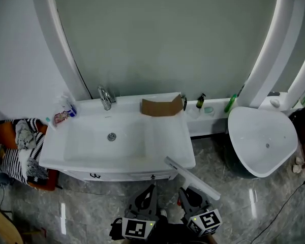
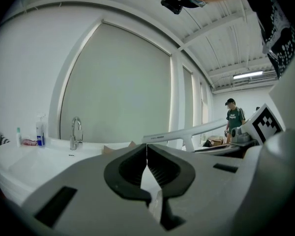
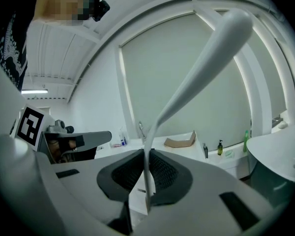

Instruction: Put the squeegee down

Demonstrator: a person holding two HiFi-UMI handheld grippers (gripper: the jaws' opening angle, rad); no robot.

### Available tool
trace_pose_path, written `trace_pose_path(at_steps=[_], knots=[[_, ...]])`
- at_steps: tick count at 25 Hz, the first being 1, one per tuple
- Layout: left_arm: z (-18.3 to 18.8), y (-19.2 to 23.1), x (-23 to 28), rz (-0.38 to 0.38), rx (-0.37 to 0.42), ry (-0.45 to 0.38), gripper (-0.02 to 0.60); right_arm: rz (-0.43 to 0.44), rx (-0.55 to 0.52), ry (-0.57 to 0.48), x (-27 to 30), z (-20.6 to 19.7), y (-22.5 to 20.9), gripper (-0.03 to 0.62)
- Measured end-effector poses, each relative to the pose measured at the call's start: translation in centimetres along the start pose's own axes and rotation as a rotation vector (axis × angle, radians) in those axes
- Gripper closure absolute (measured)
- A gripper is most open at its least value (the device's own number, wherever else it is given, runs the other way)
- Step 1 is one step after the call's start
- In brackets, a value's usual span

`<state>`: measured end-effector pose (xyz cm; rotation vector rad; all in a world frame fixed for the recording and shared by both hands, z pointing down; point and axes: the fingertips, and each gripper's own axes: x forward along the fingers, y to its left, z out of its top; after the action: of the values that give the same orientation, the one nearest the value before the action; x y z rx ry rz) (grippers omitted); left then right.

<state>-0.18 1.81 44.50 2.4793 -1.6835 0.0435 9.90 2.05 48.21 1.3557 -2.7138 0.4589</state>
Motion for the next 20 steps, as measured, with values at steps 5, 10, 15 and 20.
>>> trace_pose_path(at_steps=[5, 10, 15, 20], knots=[[0.9, 2.8, 2.8, -0.009, -0.005, -0.002, 0.575, -0.024, 0.022, -0.003, 3.4, 1.4, -0.9, 0.543], [2.1, 5.3, 5.7, -0.032, -0.004, 0.002, 0.575, -0.070, 0.039, -0.007, 6.2, 2.3, -2.6, 0.543], [2.4, 7.6, 7.7, -0.054, -0.006, 0.007, 0.575, -0.118, 0.034, -0.020, 8.8, 3.4, -3.6, 0.543], [1.9, 9.9, 8.8, -0.070, 0.001, 0.028, 0.575, -0.149, 0.068, -0.022, 11.1, 3.5, -3.8, 0.543]])
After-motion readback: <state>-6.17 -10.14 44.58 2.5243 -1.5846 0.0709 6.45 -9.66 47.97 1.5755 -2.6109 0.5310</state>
